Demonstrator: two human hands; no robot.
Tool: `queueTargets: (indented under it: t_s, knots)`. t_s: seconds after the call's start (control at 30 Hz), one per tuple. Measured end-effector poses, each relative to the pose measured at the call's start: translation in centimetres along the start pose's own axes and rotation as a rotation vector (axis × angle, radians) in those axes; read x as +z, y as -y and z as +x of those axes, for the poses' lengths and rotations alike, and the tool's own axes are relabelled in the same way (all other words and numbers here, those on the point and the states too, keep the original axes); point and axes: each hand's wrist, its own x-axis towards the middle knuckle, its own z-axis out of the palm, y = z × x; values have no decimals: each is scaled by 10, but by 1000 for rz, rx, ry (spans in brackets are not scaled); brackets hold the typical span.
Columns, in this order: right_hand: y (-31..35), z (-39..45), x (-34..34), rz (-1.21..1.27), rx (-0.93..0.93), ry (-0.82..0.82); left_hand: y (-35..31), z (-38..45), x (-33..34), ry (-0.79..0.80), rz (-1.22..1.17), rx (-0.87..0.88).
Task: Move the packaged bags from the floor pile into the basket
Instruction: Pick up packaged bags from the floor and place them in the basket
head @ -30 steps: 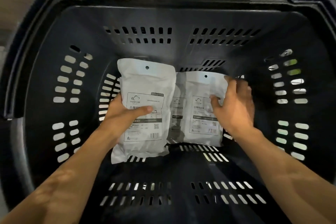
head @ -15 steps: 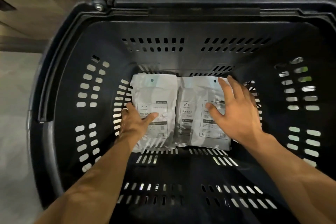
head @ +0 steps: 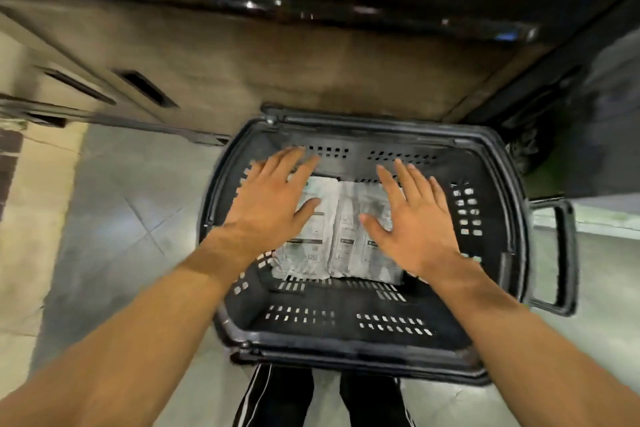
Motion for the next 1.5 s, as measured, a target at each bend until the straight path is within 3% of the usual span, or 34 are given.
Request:
queueTargets:
  t_s: [0.1,0.37,0.67,0.83,1.1,1.5]
  knots:
    - [27,-30,-72,-52,-68,35,-14,-36,-78,-34,49,-18]
    - [143,-136,-288,-149,-287,2,-39,-187,-307,-159,189,-307]
    - [371,-187,-391,-212,-773,-170,7,-369,-453,-534,144,-877]
    - [531,-209,-395,-256,-979,-217,77,-480,-473,-655,115,-1061]
    - [750,-255,-346,-162,-1141,-180,202,-656,-486,-606,29,-1265]
    - [1038,-190,-267,-204,-1307,-65,415,-778,-483,-607,-110,-1526]
